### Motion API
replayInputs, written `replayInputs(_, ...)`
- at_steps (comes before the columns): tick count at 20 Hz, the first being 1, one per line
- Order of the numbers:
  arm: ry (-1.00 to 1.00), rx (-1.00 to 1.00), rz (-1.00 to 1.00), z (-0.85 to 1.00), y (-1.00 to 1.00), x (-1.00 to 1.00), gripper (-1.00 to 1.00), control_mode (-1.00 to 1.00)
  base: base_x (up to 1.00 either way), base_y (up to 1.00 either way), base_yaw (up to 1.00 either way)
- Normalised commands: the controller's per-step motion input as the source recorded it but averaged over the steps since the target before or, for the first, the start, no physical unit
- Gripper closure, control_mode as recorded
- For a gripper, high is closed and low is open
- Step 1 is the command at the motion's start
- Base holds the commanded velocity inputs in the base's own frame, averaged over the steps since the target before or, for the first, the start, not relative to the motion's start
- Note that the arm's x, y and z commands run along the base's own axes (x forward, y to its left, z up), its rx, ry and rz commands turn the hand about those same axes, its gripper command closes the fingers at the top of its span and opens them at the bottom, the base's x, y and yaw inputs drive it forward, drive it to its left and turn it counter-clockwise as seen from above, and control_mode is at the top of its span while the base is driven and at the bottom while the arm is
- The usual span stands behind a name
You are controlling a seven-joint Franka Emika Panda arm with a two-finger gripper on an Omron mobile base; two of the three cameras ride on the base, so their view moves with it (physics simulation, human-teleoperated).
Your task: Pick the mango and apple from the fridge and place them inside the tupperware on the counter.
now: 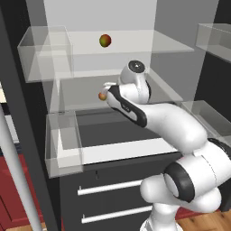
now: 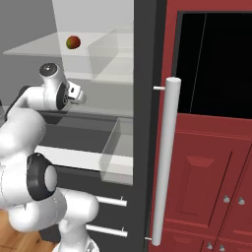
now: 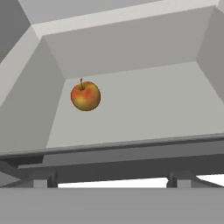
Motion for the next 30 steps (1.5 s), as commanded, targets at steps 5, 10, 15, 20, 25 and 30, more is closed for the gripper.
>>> replayInputs(5,0.00,0.00,0.00,-0.18,0.38,0.44,-1.00,-1.00,0.00,0.00,0.00)
replayInputs(10,0.00,0.00,-0.02,-0.23,0.15,0.49,-1.00,-1.00,0.00,0.00,0.00)
replayInputs(15,0.00,0.00,-0.07,-0.19,0.00,0.61,-1.00,-1.00,0.00,0.00,0.00)
replayInputs(20,0.05,0.00,-0.02,-0.18,0.10,0.56,-1.00,-1.00,0.00,0.00,0.00)
replayInputs(25,0.10,0.00,0.00,-0.20,0.17,0.46,-1.00,-1.00,0.00,0.00,0.00)
replayInputs(30,0.00,0.00,0.00,-0.14,0.14,0.44,-1.00,-1.00,0.00,0.00,0.00)
